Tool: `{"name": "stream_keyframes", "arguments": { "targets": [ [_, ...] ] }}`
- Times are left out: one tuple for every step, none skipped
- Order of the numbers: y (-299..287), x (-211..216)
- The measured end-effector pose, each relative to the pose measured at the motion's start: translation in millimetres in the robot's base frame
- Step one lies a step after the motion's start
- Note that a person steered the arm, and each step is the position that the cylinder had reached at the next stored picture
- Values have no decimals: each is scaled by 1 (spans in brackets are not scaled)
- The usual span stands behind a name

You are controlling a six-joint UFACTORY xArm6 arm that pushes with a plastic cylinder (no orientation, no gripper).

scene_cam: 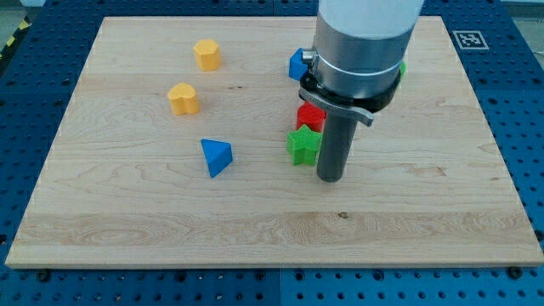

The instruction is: Move the green circle above the red star

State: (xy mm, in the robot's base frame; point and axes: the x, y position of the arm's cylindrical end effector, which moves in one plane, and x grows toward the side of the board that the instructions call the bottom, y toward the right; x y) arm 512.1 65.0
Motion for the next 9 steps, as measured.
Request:
{"name": "stream_keyframes", "arguments": {
  "targets": [
    [-15, -10],
    [-15, -9],
    [-8, 19],
    [48, 38],
    [106, 36],
    [151, 9],
    [186, -37],
    [205, -89],
    [205, -145]
  ]
}}
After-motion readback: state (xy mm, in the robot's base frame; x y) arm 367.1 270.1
